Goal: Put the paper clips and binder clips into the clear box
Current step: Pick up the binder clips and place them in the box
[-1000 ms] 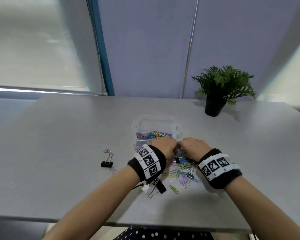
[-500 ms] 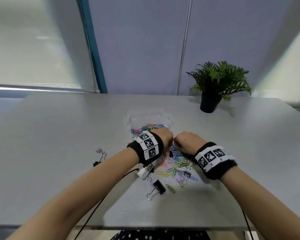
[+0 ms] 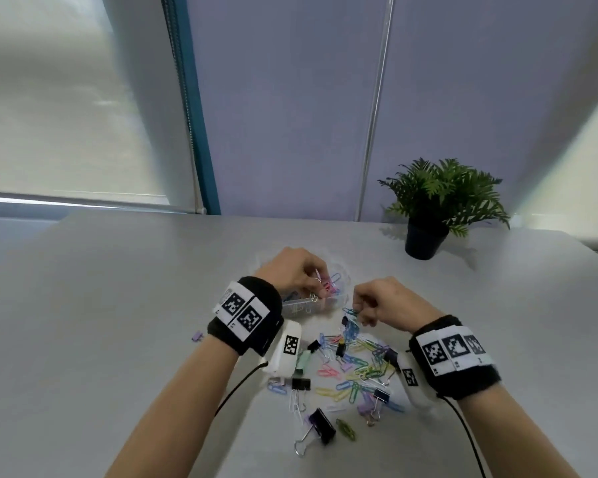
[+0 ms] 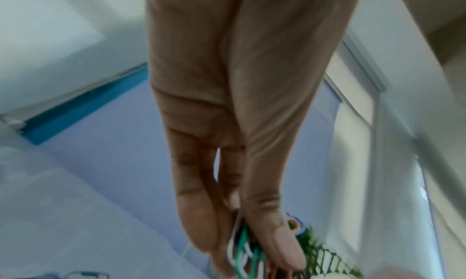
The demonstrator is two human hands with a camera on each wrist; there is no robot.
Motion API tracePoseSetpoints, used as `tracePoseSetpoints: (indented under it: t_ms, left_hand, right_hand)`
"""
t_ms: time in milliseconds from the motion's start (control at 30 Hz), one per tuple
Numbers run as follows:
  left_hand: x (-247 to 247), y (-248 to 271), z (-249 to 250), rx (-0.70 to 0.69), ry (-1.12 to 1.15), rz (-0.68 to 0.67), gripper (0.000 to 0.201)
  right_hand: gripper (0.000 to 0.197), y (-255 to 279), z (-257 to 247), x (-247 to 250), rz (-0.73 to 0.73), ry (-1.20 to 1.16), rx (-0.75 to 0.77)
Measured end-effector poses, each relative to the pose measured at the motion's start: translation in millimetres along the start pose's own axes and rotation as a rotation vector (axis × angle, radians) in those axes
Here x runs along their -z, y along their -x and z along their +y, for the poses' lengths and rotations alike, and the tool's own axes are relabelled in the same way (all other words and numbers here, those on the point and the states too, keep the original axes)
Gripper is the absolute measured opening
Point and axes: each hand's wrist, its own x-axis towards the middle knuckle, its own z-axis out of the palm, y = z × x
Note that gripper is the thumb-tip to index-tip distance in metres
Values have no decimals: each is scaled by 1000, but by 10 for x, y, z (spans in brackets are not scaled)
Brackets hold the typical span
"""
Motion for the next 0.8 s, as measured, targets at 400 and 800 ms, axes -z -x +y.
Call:
tracePoseSetpoints:
  t_ms: [400,800]
  left_hand:
    - [68,-60,-401,99,384,567,6]
    - [-108,-133,-526,152,80,421,19]
  right_hand:
    - [16,32,-28,206,203,-595,97]
    - [16,-235,231,299,260,-783,31]
